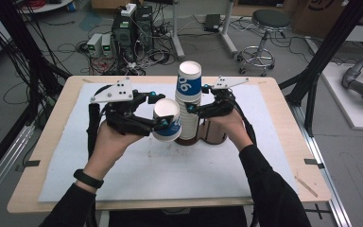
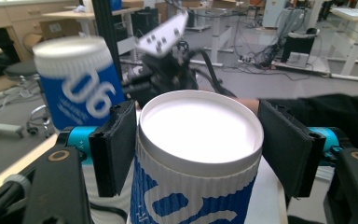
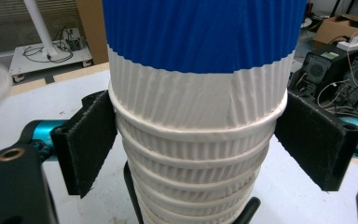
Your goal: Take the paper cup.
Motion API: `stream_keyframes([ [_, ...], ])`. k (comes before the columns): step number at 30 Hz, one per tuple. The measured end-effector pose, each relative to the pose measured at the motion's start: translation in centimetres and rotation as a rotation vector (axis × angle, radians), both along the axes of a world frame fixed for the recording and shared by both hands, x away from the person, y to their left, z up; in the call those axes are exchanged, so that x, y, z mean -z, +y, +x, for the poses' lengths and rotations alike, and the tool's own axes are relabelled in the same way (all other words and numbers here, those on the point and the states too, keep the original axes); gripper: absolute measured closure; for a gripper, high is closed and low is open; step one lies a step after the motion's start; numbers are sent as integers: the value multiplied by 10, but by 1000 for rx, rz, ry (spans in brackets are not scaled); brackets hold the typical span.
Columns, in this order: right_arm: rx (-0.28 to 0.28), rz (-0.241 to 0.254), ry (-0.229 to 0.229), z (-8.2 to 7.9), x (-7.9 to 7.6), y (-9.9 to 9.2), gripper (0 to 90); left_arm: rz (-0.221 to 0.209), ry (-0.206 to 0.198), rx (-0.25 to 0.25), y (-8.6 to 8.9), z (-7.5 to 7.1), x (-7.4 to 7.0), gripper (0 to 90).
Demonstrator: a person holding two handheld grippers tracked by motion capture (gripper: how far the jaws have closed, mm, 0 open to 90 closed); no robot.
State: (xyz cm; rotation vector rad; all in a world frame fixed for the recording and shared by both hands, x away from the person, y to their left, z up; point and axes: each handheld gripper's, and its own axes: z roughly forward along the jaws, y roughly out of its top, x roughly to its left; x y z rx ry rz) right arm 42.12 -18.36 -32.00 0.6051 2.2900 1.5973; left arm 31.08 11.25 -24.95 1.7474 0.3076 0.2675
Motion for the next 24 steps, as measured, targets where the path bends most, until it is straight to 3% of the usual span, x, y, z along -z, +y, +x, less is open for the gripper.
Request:
stream_keyframes([
  [7,2,2,-1,0,0,1,144,-10,36,5,5,-5,25,305],
  [24,5,-2,-6,-1,0,2,144,-34,72,8,9,-13,84,305],
])
